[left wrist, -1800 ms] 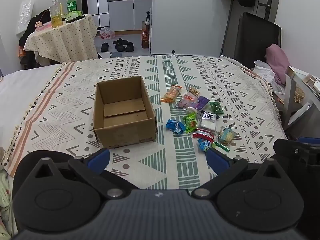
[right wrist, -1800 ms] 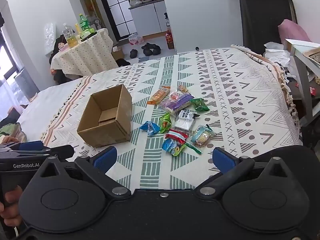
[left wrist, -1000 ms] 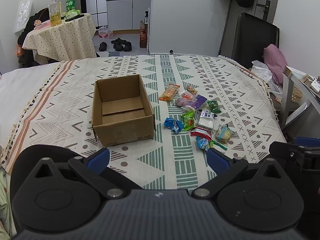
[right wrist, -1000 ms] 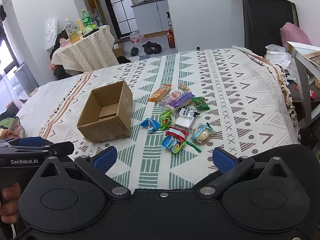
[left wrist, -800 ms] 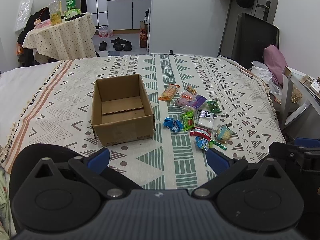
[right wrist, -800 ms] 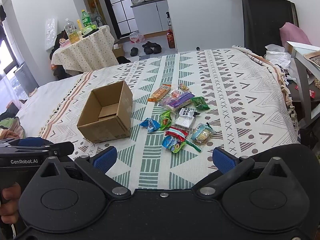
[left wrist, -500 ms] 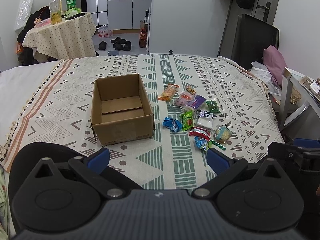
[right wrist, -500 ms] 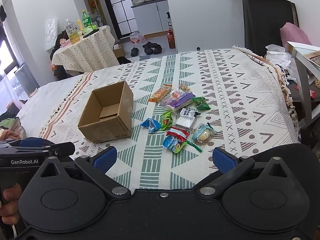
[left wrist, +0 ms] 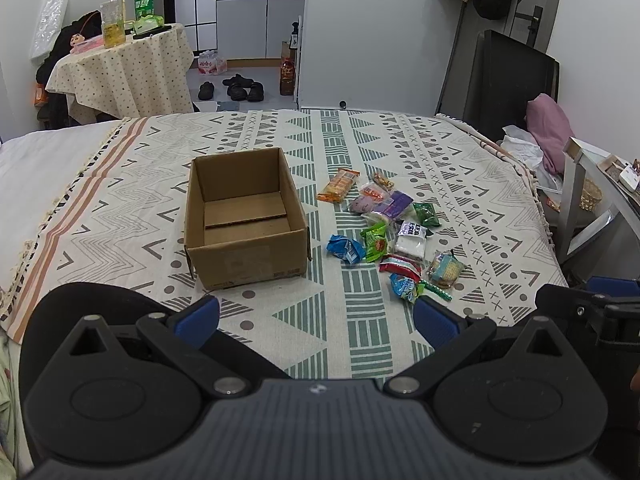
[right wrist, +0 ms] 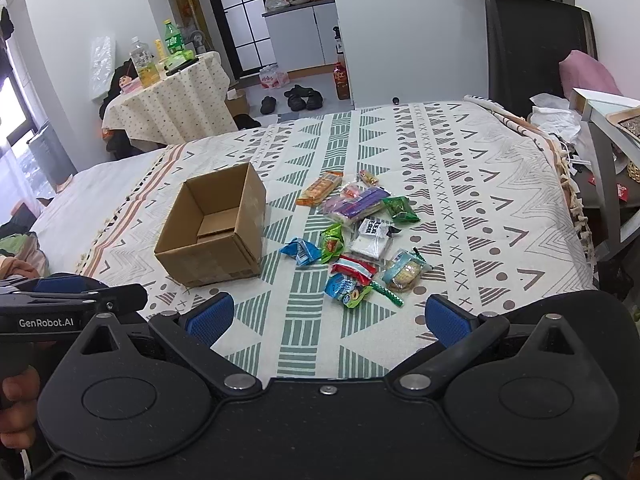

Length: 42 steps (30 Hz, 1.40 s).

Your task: Organize snacks

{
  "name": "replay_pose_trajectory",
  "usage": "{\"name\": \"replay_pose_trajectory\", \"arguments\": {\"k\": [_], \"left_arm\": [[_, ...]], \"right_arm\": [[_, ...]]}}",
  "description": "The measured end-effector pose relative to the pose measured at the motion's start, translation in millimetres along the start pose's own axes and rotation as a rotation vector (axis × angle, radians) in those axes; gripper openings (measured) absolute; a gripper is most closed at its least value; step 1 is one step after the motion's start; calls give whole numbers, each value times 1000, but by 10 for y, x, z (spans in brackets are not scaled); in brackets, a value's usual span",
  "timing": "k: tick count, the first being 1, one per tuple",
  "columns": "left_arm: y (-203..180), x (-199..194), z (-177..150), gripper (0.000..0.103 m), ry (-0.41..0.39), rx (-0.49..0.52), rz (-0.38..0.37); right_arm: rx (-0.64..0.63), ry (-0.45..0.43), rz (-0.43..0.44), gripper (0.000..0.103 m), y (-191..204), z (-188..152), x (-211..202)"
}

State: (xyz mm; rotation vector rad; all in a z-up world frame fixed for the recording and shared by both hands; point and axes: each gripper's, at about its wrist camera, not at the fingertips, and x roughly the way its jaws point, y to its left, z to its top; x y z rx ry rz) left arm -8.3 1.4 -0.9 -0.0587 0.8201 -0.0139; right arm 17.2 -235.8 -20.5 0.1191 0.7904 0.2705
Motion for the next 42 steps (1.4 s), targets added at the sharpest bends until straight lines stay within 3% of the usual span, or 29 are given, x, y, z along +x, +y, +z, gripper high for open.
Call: {"name": "replay_pose_trajectory", "arguments": {"k": [27,42], "left_arm": [[23,5,-11,103,5,-8,-3],[-123,287,36,103,33,-26,-27]], "right_arm": [[0,-2,-7,103,-14,-8,23],[10,29,-26,103,-171,5,216]]}}
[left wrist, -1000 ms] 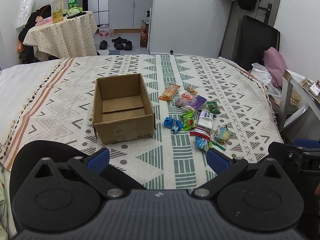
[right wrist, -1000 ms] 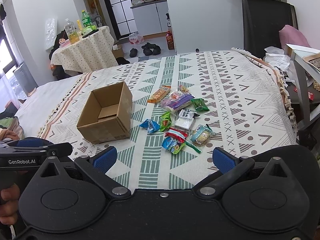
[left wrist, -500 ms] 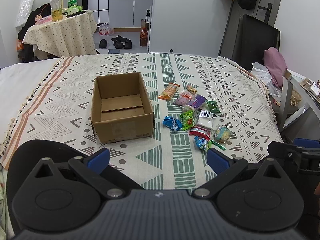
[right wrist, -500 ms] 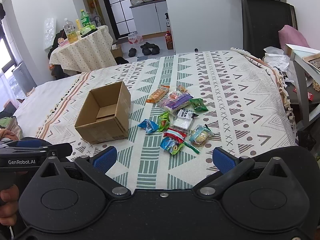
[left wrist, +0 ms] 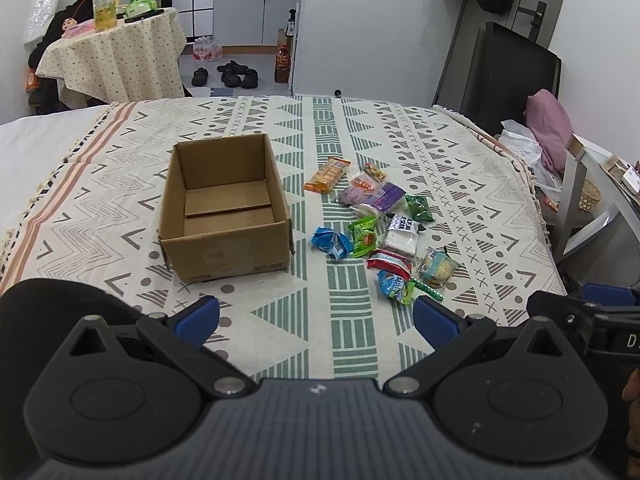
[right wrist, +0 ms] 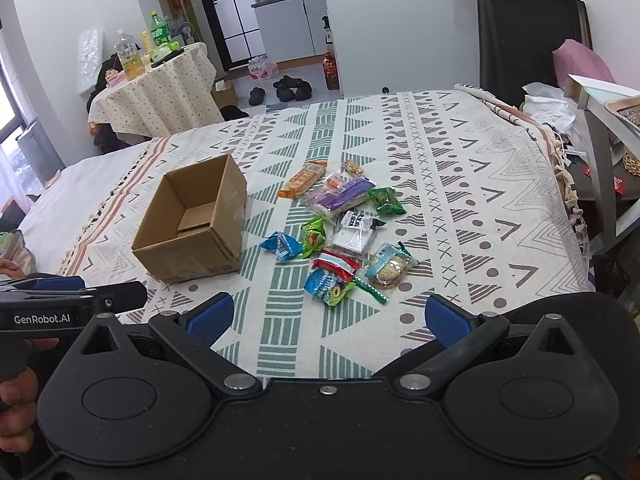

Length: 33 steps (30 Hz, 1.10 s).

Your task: Organize snacks

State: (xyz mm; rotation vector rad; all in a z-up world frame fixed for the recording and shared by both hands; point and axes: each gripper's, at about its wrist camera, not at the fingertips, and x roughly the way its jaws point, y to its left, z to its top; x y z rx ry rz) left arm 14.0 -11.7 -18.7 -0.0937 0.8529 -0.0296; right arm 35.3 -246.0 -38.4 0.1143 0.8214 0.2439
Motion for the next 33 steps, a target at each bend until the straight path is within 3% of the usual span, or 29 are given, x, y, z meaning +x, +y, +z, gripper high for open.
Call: {"name": "replay_pose_trajectory", "arguments": {"k": [20,33], "left_arm": [[-265,541,131,101,40,5,-56],[-415,960,141,100,79,-2,-20]], "right_arm": [[21,25,7,103,-449,25,429],[64,72,39,103,-755,-2,767]]}}
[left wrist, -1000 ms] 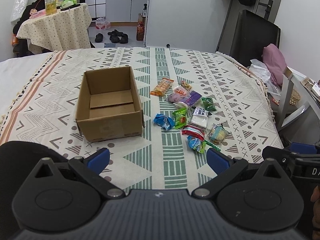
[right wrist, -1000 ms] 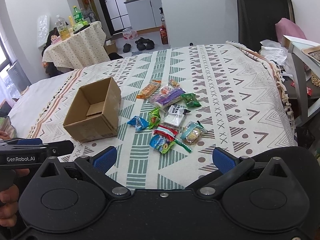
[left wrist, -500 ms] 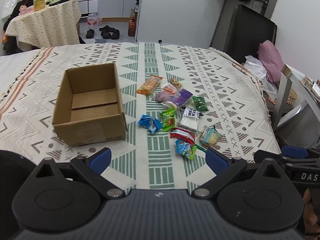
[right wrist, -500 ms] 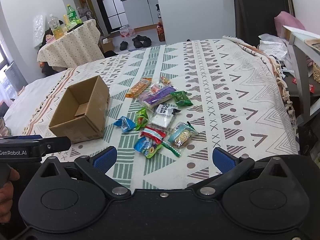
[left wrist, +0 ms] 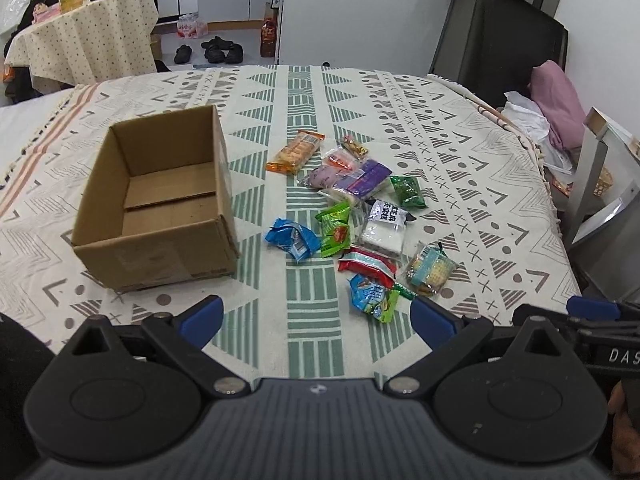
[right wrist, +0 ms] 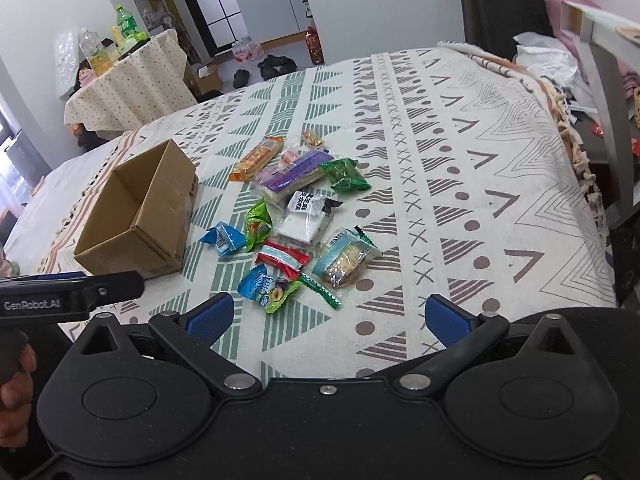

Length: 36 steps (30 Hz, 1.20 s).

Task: Organize snacks
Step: 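Reach the left tool to the blue snack packet while the right tool reaches the clear biscuit pack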

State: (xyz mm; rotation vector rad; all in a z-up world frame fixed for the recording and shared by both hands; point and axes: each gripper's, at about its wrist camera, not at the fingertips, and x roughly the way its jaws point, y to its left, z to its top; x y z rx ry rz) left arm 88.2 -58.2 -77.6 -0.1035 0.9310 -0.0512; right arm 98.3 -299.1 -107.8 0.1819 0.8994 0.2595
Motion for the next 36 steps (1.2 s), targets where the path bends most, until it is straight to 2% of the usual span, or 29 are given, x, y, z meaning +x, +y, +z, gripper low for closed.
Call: {"name": "replay_pose_trajectory", "arguments": {"k": [4,11,16,23,31,36], "left_arm": [[-63,139,17,99,19,-9,-14],[-157,389,73,89,49,-39,1],[-211,620,119,80,89,-62,3],[-274,915,141,67,147,-93,-1],[-315,1239,152,62,203,-119,-4],[-314,1451,146,56,243,-145,-4]], "right_arm": [[0,-9,9,103,-32,40,65],[64,10,33,101,-175,146,271],[108,62,41,89,-249,194,492],[154,116,35,80,-328,269,808],[199,175,45,65,-394,325,1112],[220,209,52,60,-431,357,1299]]}}
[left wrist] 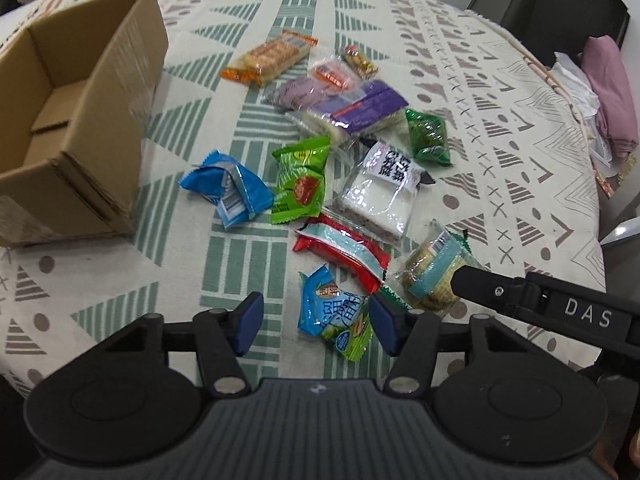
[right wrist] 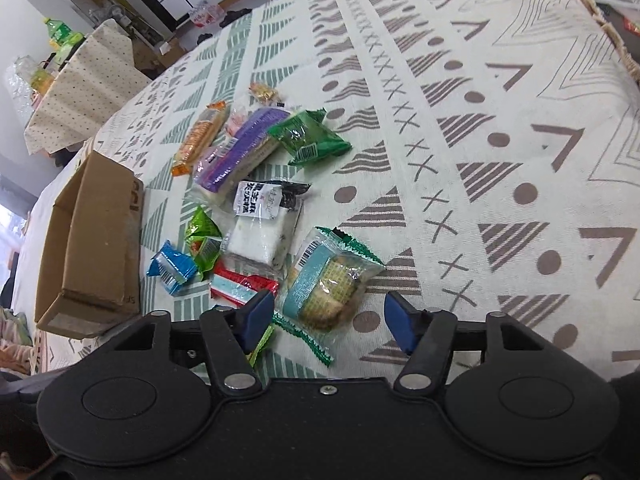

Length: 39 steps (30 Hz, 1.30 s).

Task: Organize snacks
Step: 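Reach the left tool to the blue snack packet while the right tool reaches the clear biscuit pack, then close the left tool on the blue packet while the right tool grips the biscuit pack, lift both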

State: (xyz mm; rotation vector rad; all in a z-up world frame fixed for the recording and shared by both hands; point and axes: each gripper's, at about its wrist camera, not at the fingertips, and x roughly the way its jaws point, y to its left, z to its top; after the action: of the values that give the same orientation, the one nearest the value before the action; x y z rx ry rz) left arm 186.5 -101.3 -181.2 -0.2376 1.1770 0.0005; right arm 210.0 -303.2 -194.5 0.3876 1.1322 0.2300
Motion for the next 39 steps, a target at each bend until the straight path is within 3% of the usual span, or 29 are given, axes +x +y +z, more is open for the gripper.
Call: {"name": "replay_pose_trajectory", "arguments": {"k": [4,8,22,30,32,34,39], "left_arm": [[2,151,20,50,41,-17,-10],[22,240,20,29,71,-48,-49],[101,109,210,27,2,-51,-15],[185,-78,250,27,-70,-29,-4],[231,-112,262,27,-84,-35,-3],[269,-142,262,27,-99,-38,0],[337,-263,253,27,-159,-34,-9]], "right_arm": [[4,31,0,59,0,38,139],[4,58,2,58,9,62,243],[-38,31,-55,59,139,97,368],[-126,21,-169,61,357,32,448],[-138,15,-204,58,412,18,468],[-107,-7,-217,48,402,22,447],[-46,-56,-191,47,358,19,299]]}}
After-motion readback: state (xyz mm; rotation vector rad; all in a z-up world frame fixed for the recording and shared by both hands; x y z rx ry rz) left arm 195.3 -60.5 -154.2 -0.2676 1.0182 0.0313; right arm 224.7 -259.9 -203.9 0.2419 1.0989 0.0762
